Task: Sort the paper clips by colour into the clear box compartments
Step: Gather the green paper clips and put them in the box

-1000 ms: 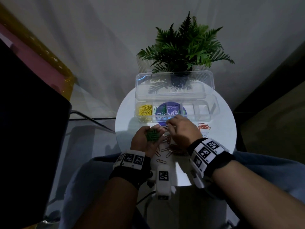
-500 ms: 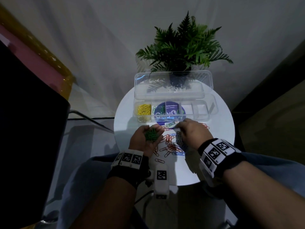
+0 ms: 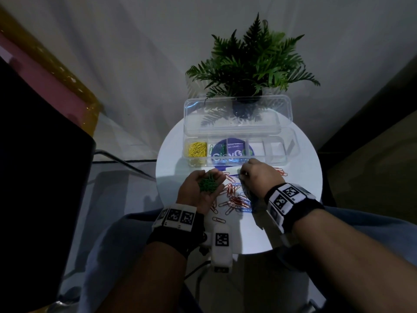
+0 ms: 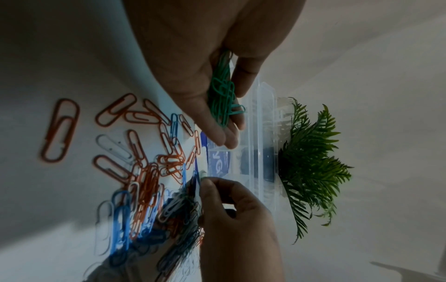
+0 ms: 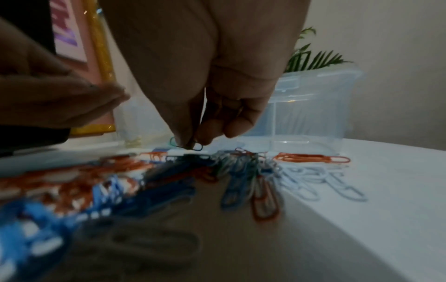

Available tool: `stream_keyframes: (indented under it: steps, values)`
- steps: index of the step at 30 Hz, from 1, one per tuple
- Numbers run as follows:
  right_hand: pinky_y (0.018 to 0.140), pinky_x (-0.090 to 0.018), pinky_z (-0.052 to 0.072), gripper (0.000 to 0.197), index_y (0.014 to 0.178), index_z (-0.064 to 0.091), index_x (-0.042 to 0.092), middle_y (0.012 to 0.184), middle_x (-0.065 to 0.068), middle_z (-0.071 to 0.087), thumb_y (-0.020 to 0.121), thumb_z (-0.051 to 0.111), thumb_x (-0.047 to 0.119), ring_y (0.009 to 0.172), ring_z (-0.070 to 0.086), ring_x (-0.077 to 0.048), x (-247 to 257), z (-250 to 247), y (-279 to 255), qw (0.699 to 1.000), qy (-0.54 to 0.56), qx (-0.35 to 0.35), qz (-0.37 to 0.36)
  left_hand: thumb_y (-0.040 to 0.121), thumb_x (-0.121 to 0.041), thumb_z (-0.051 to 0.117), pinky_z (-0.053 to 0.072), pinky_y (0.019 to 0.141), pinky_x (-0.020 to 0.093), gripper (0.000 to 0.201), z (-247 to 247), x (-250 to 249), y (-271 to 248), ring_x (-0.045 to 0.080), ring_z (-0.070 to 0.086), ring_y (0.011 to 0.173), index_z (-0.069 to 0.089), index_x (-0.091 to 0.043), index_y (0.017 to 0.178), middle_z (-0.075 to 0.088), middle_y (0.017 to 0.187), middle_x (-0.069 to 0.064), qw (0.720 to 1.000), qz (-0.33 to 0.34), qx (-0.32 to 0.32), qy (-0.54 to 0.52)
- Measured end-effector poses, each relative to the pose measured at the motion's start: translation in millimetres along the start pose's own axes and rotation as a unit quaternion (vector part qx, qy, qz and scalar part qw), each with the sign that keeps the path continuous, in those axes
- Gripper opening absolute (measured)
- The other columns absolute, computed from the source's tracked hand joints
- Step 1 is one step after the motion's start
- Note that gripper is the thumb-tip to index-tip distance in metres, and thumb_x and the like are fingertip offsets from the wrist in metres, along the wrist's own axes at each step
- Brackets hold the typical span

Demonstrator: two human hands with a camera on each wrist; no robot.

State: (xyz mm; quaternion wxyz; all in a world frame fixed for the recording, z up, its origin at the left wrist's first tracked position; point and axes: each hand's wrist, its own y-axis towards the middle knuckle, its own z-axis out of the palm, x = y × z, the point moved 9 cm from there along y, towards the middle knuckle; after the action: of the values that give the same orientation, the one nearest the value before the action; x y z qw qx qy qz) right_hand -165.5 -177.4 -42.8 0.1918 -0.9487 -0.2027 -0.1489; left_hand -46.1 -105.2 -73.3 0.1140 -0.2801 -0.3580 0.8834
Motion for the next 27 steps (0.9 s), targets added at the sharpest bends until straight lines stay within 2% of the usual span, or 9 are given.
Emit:
stream_keyframes:
  steps: [5, 8, 9, 11, 13, 17, 23, 25, 27]
  values:
    - [0.078, -0.035, 0.043, 0.020, 0.098, 0.062, 0.003, 0.102, -0.016, 0.057, 0.091, 0.052, 0.020, 0.092, 0.058, -0.034, -24.4, -17.7, -18.3, 0.997, 0.059, -0.044, 0.024, 0.094, -0.020, 0.032, 0.055, 0.058, 0.021, 0.030, -0.2, 0.7, 0.6, 0.013, 0.070, 0.064, 0.057, -0.007, 0.083, 0.060, 0.092, 0.006, 1.000, -0.002, 0.006, -0.001]
    - [0.068, -0.026, 0.035, 0.012, 0.094, 0.061, 0.006, 0.095, -0.013, 0.065, 0.084, 0.056, 0.010, 0.091, 0.059, -0.031, -34.9, -13.8, -30.9, 0.996, 0.085, -0.023, 0.032, 0.094, -0.019, 0.032, 0.055, 0.058, 0.022, 0.027, 1.7, 0.9, -0.1, 0.013, 0.071, 0.063, 0.055, -0.009, 0.084, 0.057, 0.093, 0.006, 1.000, -0.002, 0.013, -0.006]
    - [0.068, -0.025, 0.036, 0.016, 0.097, 0.062, 0.010, 0.096, -0.010, 0.066, 0.082, 0.056, 0.007, 0.092, 0.060, -0.029, -32.9, -9.6, -34.1, 0.996, 0.091, -0.002, 0.020, 0.094, -0.019, 0.032, 0.056, 0.058, 0.022, 0.028, 2.2, 1.6, -0.4, 0.013, 0.070, 0.064, 0.055, -0.009, 0.083, 0.057, 0.092, 0.006, 1.000, -0.002, 0.015, -0.005]
    - [0.079, -0.027, 0.045, 0.032, 0.108, 0.062, 0.019, 0.105, -0.006, 0.065, 0.080, 0.055, 0.004, 0.098, 0.060, -0.026, -24.6, 3.8, -38.4, 0.995, 0.074, 0.059, -0.011, 0.094, -0.019, 0.032, 0.056, 0.059, 0.022, 0.027, 3.7, 2.5, -1.4, 0.013, 0.070, 0.064, 0.053, -0.009, 0.081, 0.056, 0.089, 0.004, 1.000, -0.002, 0.018, -0.003]
    - [0.089, -0.032, 0.046, 0.036, 0.114, 0.063, 0.024, 0.113, -0.005, 0.061, 0.084, 0.053, 0.006, 0.104, 0.058, -0.025, -15.2, 10.7, -39.9, 0.995, 0.049, 0.079, -0.037, 0.094, -0.019, 0.032, 0.055, 0.059, 0.022, 0.027, 4.8, 2.7, -2.5, 0.013, 0.070, 0.065, 0.054, -0.010, 0.081, 0.056, 0.087, 0.003, 1.000, -0.001, 0.016, 0.002]
    - [0.084, -0.033, 0.047, 0.031, 0.112, 0.066, 0.021, 0.109, -0.009, 0.052, 0.084, 0.059, 0.009, 0.098, 0.058, -0.028, -20.8, -7.7, -31.4, 0.997, 0.077, -0.007, 0.010, 0.095, -0.018, 0.033, 0.056, 0.058, 0.022, 0.030, 4.2, 2.6, -4.5, 0.013, 0.071, 0.065, 0.058, -0.007, 0.082, 0.062, 0.082, 0.003, 1.000, 0.002, 0.003, 0.011]
    - [0.086, -0.033, 0.043, 0.024, 0.105, 0.067, 0.015, 0.112, -0.011, 0.052, 0.086, 0.054, 0.010, 0.103, 0.057, -0.030, -31.0, -5.0, -24.5, 0.998, 0.048, 0.033, 0.035, 0.095, -0.018, 0.033, 0.056, 0.057, 0.023, 0.030, 3.9, 1.0, -5.7, 0.014, 0.071, 0.064, 0.058, -0.007, 0.083, 0.067, 0.073, 0.002, 1.000, 0.003, -0.004, 0.015]
    - [0.086, -0.032, 0.043, 0.024, 0.103, 0.068, 0.015, 0.112, -0.011, 0.053, 0.090, 0.048, 0.012, 0.103, 0.057, -0.029, -36.5, -10.1, -25.4, 0.997, 0.046, 0.013, 0.052, 0.095, -0.018, 0.033, 0.056, 0.057, 0.023, 0.029, 3.0, 0.6, -5.8, 0.014, 0.071, 0.064, 0.058, -0.007, 0.083, 0.069, 0.069, 0.001, 1.000, 0.005, -0.006, 0.015]
    - [0.085, -0.032, 0.045, 0.024, 0.104, 0.068, 0.013, 0.112, -0.009, 0.055, 0.090, 0.049, 0.015, 0.101, 0.058, -0.028, -36.3, -17.6, -25.5, 0.997, 0.046, -0.019, 0.051, 0.095, -0.018, 0.034, 0.057, 0.056, 0.023, 0.028, 1.4, 0.1, -5.0, 0.014, 0.071, 0.065, 0.057, -0.008, 0.083, 0.068, 0.074, 0.003, 1.000, 0.007, -0.011, 0.013]
